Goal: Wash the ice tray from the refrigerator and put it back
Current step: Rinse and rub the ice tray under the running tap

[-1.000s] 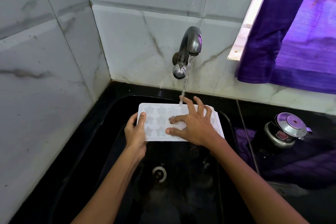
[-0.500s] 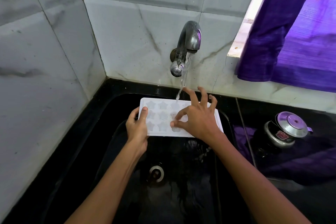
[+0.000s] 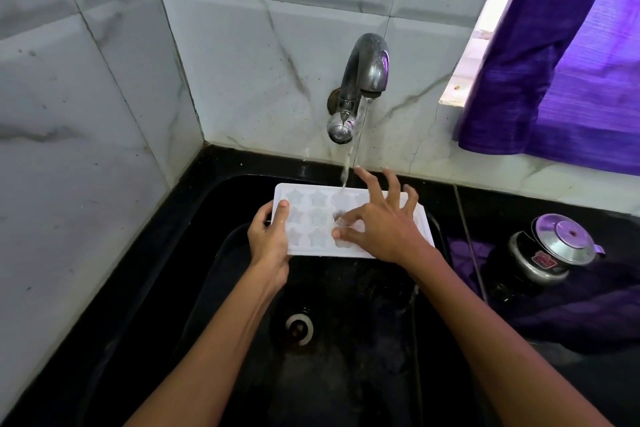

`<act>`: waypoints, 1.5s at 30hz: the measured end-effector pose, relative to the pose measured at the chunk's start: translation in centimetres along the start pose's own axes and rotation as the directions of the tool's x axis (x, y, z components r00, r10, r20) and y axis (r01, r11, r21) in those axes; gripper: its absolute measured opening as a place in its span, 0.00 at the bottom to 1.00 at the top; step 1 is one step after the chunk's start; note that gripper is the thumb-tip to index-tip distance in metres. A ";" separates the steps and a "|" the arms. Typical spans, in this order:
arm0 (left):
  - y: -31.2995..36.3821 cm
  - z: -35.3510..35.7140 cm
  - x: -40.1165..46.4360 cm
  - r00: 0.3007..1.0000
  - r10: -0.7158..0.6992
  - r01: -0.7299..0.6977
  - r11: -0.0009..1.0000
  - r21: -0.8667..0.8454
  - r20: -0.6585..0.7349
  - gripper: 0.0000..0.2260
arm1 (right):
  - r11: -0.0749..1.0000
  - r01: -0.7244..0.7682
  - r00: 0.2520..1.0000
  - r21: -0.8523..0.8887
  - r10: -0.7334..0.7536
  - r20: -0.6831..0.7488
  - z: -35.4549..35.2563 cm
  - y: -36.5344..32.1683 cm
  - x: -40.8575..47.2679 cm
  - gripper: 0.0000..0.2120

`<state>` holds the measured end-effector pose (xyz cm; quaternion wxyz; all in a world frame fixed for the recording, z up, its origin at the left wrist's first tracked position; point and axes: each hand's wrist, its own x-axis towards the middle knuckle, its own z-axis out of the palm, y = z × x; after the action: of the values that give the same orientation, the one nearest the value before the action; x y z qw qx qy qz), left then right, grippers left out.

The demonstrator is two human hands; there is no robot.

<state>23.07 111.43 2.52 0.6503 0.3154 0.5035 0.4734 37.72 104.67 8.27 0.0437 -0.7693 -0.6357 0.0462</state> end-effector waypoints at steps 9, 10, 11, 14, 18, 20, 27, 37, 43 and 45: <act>0.9 0.8 1.2 0.998 0.026 -0.027 0.999 -0.025 -0.062 0.14 | 0.993 0.043 0.998 0.106 -0.039 -0.044 0.3 -0.1 -1.0 0.18; 1.1 0.8 1.3 0.998 0.030 -0.031 0.999 -0.024 -0.060 0.13 | 0.996 0.058 0.998 0.073 -0.058 0.005 0.5 0.0 -1.1 0.20; 1.3 0.9 1.4 0.998 0.032 -0.034 0.999 -0.025 -0.057 0.13 | 0.997 0.072 0.997 0.039 -0.072 0.015 0.5 0.0 -1.1 0.21; 1.5 1.1 1.5 0.999 0.029 -0.030 0.999 -0.028 -0.043 0.12 | 0.996 0.092 0.991 -0.014 -0.093 -0.096 0.6 0.2 -1.0 0.17; 1.9 1.7 1.4 0.999 0.034 -0.035 0.999 -0.024 -0.018 0.09 | 0.997 0.062 0.968 -0.048 -0.072 -0.241 0.9 0.1 -0.6 0.16; 2.2 2.0 1.4 0.999 0.051 -0.051 0.999 -0.018 -0.013 0.07 | 0.995 0.069 0.965 -0.068 -0.084 -0.249 1.1 0.1 -0.7 0.18; 1.4 1.4 0.8 1.000 0.018 -0.018 1.000 -0.011 -0.015 0.12 | 0.998 0.043 0.987 -0.035 -0.048 -0.154 0.1 0.1 -1.6 0.20; 0.7 1.6 -0.3 1.000 0.004 -0.005 1.000 0.018 0.023 0.13 | 0.999 -0.032 0.999 0.044 0.034 -0.042 -0.8 0.3 -2.3 0.20; 0.4 1.7 -1.2 0.997 -0.029 0.025 0.998 0.053 0.073 0.10 | 0.960 -0.094 0.995 0.263 0.102 -0.016 -1.4 0.2 -0.3 0.20; 0.3 1.6 -1.7 0.995 -0.036 0.030 0.998 0.059 0.089 0.10 | 0.970 -0.086 0.996 0.229 0.091 -0.011 -0.9 0.0 0.7 0.16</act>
<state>24.45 110.07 3.82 0.6708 0.3467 0.4921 0.4332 37.94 105.35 9.20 0.1364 -0.7872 -0.5908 0.1124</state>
